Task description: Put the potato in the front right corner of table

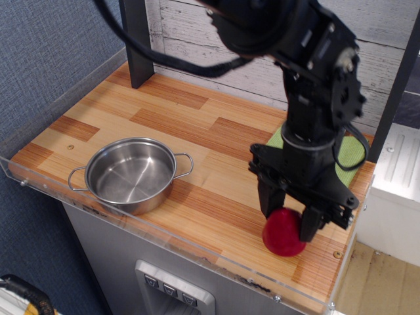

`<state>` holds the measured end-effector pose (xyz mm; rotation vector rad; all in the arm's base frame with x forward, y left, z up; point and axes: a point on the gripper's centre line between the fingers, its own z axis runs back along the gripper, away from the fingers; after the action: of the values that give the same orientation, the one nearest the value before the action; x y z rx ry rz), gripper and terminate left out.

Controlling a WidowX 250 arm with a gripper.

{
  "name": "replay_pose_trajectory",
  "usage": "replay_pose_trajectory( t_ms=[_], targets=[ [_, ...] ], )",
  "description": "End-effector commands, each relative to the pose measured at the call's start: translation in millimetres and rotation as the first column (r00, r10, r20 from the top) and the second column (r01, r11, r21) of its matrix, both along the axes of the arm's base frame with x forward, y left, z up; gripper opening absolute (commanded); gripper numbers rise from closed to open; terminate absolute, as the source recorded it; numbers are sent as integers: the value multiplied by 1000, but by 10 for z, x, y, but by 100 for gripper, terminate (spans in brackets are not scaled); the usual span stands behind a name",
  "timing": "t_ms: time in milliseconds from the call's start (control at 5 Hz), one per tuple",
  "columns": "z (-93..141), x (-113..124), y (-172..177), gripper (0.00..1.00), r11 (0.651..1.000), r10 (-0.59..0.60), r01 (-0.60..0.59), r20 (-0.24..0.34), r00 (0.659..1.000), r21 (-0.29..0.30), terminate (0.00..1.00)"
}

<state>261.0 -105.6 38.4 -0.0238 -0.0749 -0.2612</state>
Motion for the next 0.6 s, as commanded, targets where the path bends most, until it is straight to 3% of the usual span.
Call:
replay_pose_trajectory(
  t_ms=[0, 200, 400],
  targets=[
    [-125, -17, 40, 0, 1000, -7, 7, -8, 1000, -30, 0],
    [-174, -9, 62, 100, 999, -6, 5, -37, 999, -36, 0],
    [22, -28, 100, 100, 1000, -5, 5, -10, 1000, -20, 0]
  ],
)
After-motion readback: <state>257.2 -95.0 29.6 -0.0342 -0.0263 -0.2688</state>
